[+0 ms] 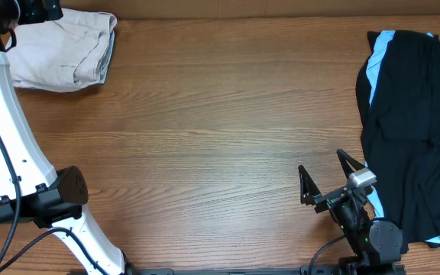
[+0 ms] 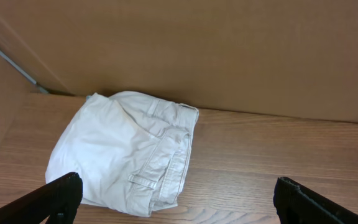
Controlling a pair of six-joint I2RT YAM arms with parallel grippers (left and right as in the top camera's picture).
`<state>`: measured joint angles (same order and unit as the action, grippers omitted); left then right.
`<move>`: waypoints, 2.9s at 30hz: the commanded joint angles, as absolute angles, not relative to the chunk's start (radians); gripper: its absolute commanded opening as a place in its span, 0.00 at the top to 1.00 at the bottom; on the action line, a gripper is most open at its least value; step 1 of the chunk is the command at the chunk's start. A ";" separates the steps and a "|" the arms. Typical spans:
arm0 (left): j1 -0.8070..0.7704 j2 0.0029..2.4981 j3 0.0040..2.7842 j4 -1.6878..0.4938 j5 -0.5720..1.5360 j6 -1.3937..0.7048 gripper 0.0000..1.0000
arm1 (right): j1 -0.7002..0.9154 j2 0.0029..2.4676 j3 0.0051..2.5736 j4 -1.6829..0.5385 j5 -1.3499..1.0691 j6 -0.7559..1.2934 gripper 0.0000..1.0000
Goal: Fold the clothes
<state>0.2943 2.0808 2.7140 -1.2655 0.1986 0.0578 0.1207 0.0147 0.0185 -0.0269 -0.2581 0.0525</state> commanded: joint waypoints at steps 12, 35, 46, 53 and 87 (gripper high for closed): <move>0.287 2.076 2.716 -1.264 0.207 0.052 0.00 | 0.129 0.005 0.008 -0.058 -0.263 0.056 0.00; 0.049 1.279 1.845 -1.256 0.177 0.057 0.00 | 0.129 0.005 0.008 -0.058 -0.263 0.056 0.00; 0.053 0.506 0.738 -0.331 0.262 -0.025 0.00 | 0.129 0.005 0.008 -0.058 -0.263 0.056 0.00; 0.054 0.106 0.270 -0.112 0.213 -0.047 0.00 | 0.129 0.005 0.008 -0.058 -0.263 0.056 0.00; 0.052 0.004 0.005 -0.067 0.119 -0.083 0.00 | 0.129 0.005 0.008 -0.058 -0.263 0.056 0.00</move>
<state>0.0536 0.0147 0.0116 -0.0681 0.1223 -0.0727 0.1253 0.0120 0.0185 -0.0635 -0.2592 0.0525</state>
